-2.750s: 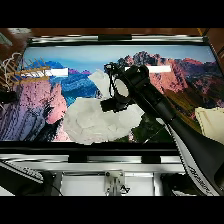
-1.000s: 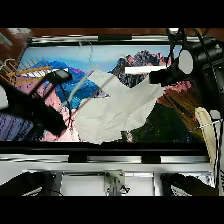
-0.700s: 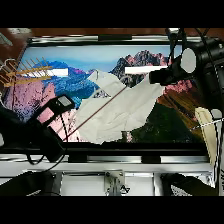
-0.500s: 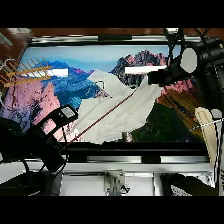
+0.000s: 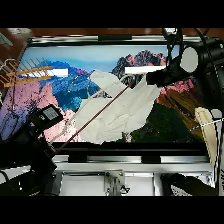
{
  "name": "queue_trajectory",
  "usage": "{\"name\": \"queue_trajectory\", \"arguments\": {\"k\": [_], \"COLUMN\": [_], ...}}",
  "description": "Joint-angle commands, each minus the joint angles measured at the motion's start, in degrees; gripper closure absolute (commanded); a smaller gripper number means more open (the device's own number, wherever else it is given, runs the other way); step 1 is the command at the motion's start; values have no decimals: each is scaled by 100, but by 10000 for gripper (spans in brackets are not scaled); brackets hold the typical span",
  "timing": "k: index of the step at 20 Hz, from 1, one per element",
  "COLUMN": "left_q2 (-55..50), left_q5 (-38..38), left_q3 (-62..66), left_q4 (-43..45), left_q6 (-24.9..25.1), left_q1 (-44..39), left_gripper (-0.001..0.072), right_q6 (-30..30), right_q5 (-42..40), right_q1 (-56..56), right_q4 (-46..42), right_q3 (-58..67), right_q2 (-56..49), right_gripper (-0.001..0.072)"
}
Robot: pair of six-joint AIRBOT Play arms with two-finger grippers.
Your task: Fold the shirts.
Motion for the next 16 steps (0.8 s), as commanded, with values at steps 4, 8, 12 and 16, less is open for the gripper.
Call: {"name": "queue_trajectory", "arguments": {"k": [4,8,12,16], "left_q2": [101,74,-42,-321], "left_q5": [-109,-70,448,975], "left_q3": [-22,-79,-529,-610], "left_q4": [-551,-527,-470,205], "left_q6": [131,52,35,-35], "left_q1": [-61,-525,-586,-579], "left_gripper": [652,652,652,653], "right_q6": [50,48,-9,-192], "right_q5": [2,-63,-105,2], "right_q1": [0,0,0,0], "right_q4": [22,9,87,367], "right_q3": [7,7,7,7], "right_q2": [0,0,28,280], "right_gripper": [653,652,652,653]}}
